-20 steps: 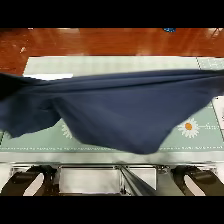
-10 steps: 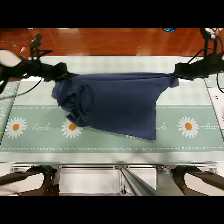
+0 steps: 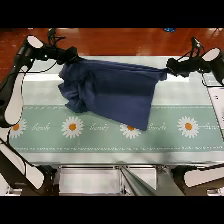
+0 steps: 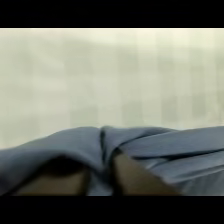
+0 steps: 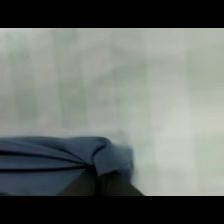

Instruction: Fold the shirts.

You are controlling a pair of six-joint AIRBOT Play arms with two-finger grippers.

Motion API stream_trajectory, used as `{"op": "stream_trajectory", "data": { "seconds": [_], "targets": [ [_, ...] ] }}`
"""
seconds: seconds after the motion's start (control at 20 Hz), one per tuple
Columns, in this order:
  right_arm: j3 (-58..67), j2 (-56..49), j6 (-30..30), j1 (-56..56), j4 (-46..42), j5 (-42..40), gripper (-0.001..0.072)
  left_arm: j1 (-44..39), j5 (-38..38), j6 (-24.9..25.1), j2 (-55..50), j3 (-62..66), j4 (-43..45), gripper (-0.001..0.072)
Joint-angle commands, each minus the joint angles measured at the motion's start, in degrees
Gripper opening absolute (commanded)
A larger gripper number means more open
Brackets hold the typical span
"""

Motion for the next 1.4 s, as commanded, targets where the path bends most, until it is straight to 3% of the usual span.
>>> {"op": "stream_trajectory", "data": {
  "seconds": [0.0, 0.05, 0.15, 0.25, 0.35, 0.5, 0.65, 0.85, 1.2, 1.35],
  "targets": [
    [1.5, -4.9, -0.7, -0.6, 12.5, -7.2, 0.0325, -0.3, -1.1, 0.0, -3.5, 4.0, -0.8, 0.0509],
    [1.5, -5.1, -1.4, -0.7, 13.1, -7.3, 0.0415, 0.0, -3.3, 0.0, -3.4, 4.3, 0.3, 0.0509],
    [3.1, -5.0, -1.8, -3.0, 12.8, -2.2, 0.0412, 2.5, -10.2, -0.5, -3.2, 6.6, 4.2, 0.0509],
    [6.8, -4.7, -1.9, -7.8, 12.8, 8.9, 0.0411, 7.6, -18.8, -5.5, -1.7, 7.5, 9.1, 0.0509],
    [7.4, -1.8, -3.1, -13.5, 11.0, 17.0, 0.0410, 13.9, -28.6, -6.1, -0.3, 7.0, 10.8, 0.0509],
    [1.4, 6.3, -2.8, -18.3, 0.3, 19.3, 0.0410, 20.7, -35.5, -6.0, 5.3, -4.5, 10.7, 0.0509],
    [-17.9, 16.8, -3.0, -19.3, -1.3, 11.9, 0.0410, 21.9, -26.6, -4.7, 15.1, -27.3, 9.1, 0.0509],
    [-36.2, 26.5, -7.1, -19.3, 2.6, 6.0, 0.0410, 21.9, -11.3, -1.3, 23.0, -47.4, -3.0, 0.0509],
    [-40.5, 28.7, -8.4, -19.3, 5.2, 7.6, 0.0410, 18.0, 3.7, -1.3, 22.0, -52.2, -15.6, 0.0509],
    [-40.5, 28.7, -8.5, -19.3, 6.1, 7.6, 0.0410, 14.9, 5.5, -2.1, 20.2, -52.1, -17.0, 0.0508]
  ]
}}
